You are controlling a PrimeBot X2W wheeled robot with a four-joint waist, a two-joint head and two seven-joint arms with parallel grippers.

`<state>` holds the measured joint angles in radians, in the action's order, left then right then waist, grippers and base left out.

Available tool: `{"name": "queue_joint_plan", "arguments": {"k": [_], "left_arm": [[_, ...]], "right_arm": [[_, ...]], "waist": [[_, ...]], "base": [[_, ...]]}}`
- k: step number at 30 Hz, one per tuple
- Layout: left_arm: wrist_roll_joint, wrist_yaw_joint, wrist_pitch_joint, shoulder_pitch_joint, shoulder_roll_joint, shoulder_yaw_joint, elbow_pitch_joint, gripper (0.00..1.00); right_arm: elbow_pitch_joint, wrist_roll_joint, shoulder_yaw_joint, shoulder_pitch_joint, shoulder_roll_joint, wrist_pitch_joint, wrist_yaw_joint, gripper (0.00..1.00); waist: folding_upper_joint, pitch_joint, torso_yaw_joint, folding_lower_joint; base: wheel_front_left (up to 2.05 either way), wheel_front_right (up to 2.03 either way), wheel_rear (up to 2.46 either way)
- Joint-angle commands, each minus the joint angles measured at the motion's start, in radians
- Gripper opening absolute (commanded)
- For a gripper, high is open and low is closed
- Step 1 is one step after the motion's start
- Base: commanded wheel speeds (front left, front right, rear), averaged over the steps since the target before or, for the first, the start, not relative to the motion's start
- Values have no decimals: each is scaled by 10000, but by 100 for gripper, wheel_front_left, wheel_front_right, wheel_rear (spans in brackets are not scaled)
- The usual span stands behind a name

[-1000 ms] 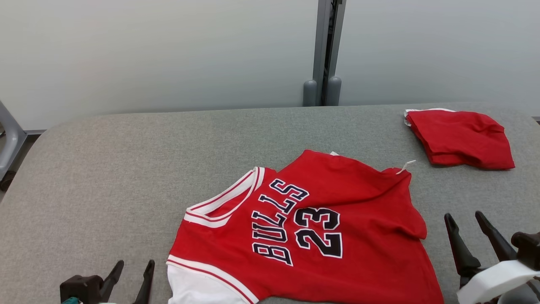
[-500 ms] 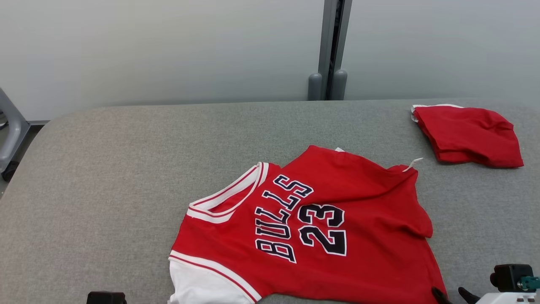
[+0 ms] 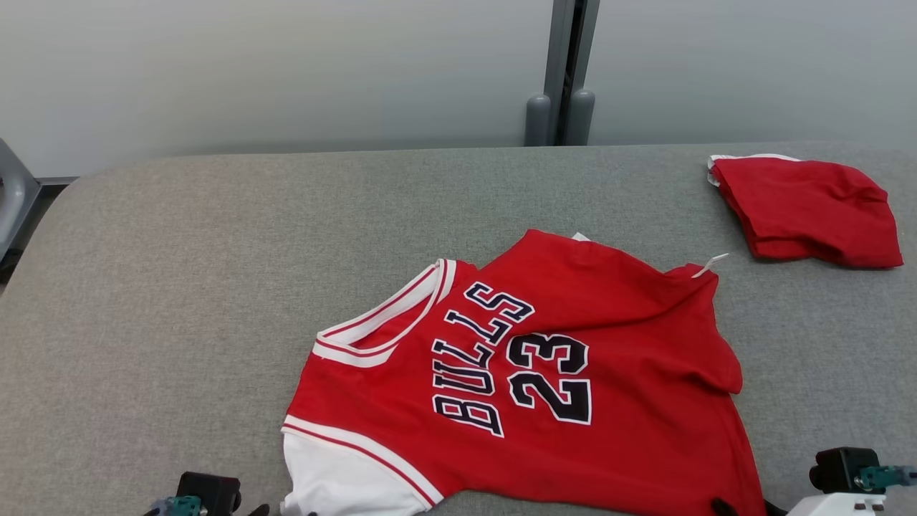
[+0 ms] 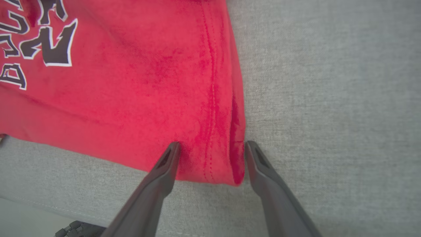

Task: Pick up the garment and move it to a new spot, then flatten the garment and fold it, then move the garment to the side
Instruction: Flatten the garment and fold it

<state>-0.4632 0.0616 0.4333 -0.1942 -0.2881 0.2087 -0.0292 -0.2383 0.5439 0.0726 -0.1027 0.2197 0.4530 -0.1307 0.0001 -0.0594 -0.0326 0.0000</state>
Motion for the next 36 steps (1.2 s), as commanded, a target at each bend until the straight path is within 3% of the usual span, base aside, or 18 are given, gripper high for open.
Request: {"name": "queue_joint_plan", "arguments": {"k": [1,13,14,15,16,17,18,19,20,21,36], "left_arm": [[29,107,-86,259,22,49,-165,100],[-229,410,-289,903,3,423,-1325,100],[-248,422,-280,877,0,450,-1360,96],[-296,424,-275,841,-6,469,-1384,78],[-331,429,-275,829,-6,485,-1400,46],[-340,442,-272,826,-9,497,-1392,36],[-340,442,-272,826,-9,497,-1392,36],[-382,454,-266,824,-16,510,-1384,13],[-420,468,-260,827,-21,529,-1368,0],[-450,486,-225,821,-25,553,-1351,0],[-1451,559,-269,284,-108,235,59,0]], "right_arm": [[-15,-16,56,154,-35,74,-4,100],[-235,48,432,439,78,-123,-4,100],[-262,51,461,447,96,-143,-4,100],[-281,57,484,441,107,-169,-4,100],[-286,69,508,424,115,-190,-4,94],[-286,92,534,412,124,-181,-4,67],[-286,92,534,412,124,-181,-4,67],[-275,112,565,408,132,-207,-4,40],[-258,130,601,412,137,-232,-5,24],[-247,139,632,418,145,-279,-5,1],[416,1117,747,353,638,-826,-4,0]], "waist": [[-1,-54,33,0],[-1,-151,167,0],[-1,-137,169,0],[-1,-122,169,0],[-1,-108,166,0],[-1,-100,159,0],[-1,-100,159,0],[-1,-93,152,0],[-1,-84,144,0],[-1,-74,138,0],[-1,304,-11,0]], "base": [[0,0,0],[0,0,0],[0,0,0],[0,0,0],[0,0,0],[0,0,0],[0,0,0],[0,0,0],[0,0,0],[0,0,0],[0,0,0]]}}
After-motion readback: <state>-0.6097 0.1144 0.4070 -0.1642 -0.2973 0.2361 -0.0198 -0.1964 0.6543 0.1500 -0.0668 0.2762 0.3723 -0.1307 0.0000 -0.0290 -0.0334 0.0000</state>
